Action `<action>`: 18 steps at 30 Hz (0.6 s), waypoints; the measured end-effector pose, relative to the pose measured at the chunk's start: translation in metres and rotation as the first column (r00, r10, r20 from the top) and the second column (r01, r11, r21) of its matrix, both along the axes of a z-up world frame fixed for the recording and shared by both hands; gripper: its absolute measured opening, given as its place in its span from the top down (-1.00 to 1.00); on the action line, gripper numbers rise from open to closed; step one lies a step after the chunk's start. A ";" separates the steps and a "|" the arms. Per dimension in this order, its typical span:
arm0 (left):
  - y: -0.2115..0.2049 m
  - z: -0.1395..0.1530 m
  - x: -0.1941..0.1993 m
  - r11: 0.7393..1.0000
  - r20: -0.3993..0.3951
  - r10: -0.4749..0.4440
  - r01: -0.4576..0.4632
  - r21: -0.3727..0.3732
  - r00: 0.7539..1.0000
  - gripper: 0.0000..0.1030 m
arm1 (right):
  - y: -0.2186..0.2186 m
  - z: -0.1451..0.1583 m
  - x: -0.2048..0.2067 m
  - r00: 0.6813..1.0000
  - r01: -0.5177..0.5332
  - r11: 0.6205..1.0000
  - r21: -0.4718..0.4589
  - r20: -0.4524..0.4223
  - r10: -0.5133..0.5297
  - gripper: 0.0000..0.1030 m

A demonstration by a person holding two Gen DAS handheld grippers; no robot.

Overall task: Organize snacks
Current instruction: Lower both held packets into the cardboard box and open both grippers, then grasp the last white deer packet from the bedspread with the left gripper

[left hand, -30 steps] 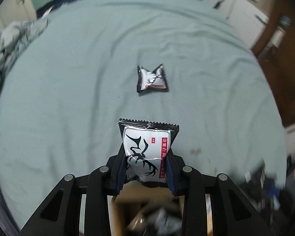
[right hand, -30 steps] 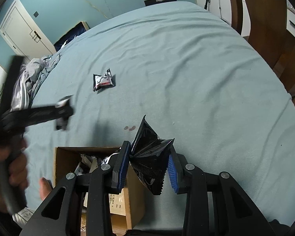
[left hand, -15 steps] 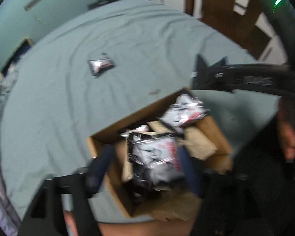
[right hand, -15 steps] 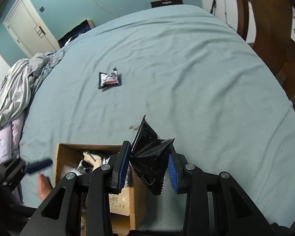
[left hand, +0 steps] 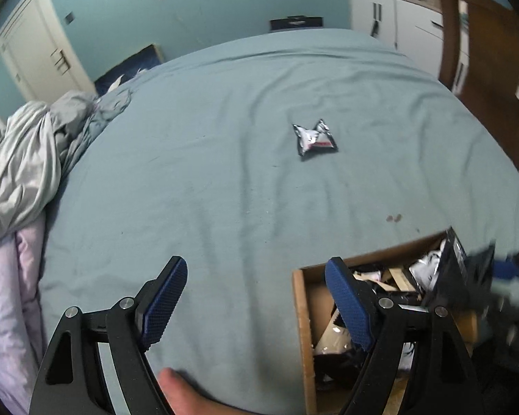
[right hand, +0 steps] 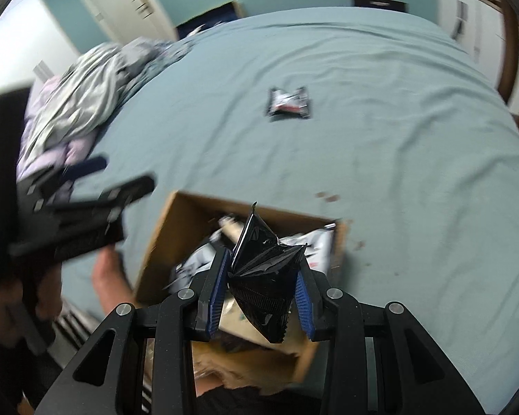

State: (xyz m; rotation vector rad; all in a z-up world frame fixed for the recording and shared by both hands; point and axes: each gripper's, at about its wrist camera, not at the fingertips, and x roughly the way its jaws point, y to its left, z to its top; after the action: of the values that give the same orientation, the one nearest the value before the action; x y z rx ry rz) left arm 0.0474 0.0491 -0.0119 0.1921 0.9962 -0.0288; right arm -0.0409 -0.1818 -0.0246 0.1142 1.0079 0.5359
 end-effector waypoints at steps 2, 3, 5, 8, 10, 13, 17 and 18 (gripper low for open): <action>0.002 -0.001 0.004 1.000 -0.001 0.014 -0.014 -0.002 1.000 -0.61 | 0.007 -0.002 -0.002 0.999 -0.047 0.999 -0.008 -0.004 0.047 0.31; 0.002 -0.003 0.004 1.000 0.000 0.016 -0.016 0.003 1.000 -0.61 | 0.010 -0.003 0.000 0.998 -0.060 0.998 -0.012 -0.007 0.060 0.31; 0.000 -0.003 0.000 1.000 0.006 0.015 -0.015 0.011 1.000 -0.61 | 0.013 -0.006 0.001 0.996 -0.088 0.996 -0.013 -0.024 0.088 0.30; -0.003 -0.004 -0.001 1.000 0.006 0.011 -0.011 0.017 1.000 -0.61 | 0.010 -0.012 0.008 0.987 -0.116 0.991 0.067 -0.100 0.122 0.28; -0.003 -0.003 -0.002 1.000 0.003 0.008 -0.008 0.018 1.000 -0.61 | 0.001 -0.012 0.015 0.989 -0.086 0.991 0.099 -0.114 0.097 0.07; -0.003 -0.003 -0.001 1.000 -0.004 0.006 -0.006 0.011 1.000 -0.61 | -0.018 -0.005 0.020 0.997 -0.009 0.988 0.155 -0.075 0.021 -0.18; -0.003 -0.002 -0.001 1.000 -0.006 0.006 -0.006 0.004 1.000 -0.61 | -0.051 0.003 0.026 0.993 0.113 0.966 0.233 -0.052 -0.103 -0.37; -0.003 -0.002 -0.001 1.000 -0.007 0.005 -0.005 0.001 1.000 -0.61 | -0.058 0.004 0.028 0.989 0.146 0.960 0.237 -0.049 -0.138 -0.38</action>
State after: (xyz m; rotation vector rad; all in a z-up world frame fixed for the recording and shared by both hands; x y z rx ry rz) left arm 0.0467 0.0465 -0.0142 0.1904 1.0040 -0.0242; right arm -0.0130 -0.2401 -0.0207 0.4094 0.9550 0.5236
